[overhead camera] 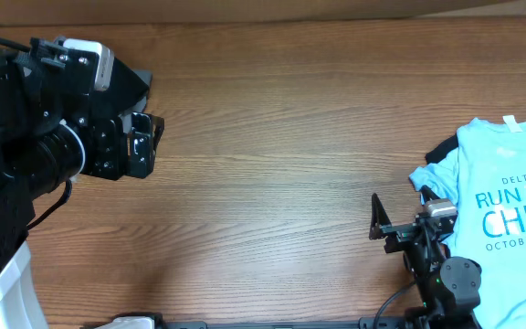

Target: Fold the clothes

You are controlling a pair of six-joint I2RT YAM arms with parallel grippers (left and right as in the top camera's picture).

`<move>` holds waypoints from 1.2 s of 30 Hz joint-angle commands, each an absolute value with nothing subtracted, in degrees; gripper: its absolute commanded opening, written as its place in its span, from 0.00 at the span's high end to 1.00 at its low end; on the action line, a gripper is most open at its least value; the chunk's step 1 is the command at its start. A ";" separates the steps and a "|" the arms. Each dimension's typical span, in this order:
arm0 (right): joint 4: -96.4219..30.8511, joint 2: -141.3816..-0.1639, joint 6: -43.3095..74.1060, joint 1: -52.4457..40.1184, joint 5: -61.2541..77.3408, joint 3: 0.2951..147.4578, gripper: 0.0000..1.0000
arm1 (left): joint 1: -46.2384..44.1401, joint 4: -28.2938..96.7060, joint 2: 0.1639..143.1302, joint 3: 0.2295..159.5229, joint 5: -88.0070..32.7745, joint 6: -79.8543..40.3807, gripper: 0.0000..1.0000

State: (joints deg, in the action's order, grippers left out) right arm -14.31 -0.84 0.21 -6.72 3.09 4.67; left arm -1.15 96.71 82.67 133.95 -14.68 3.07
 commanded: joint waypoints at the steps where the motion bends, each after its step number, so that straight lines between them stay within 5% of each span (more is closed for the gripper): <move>1: -12.86 -0.16 0.16 -6.28 3.55 3.99 0.00 | -1.52 96.79 82.50 133.86 -14.41 2.15 0.00; 9: 2.50 -0.16 0.16 -6.28 4.58 0.32 0.00 | -1.52 96.79 82.50 133.86 -14.41 2.13 0.00; 36: -4.38 -0.16 0.16 -6.31 4.62 0.45 0.00 | -1.52 96.79 82.50 133.86 -14.41 2.13 0.00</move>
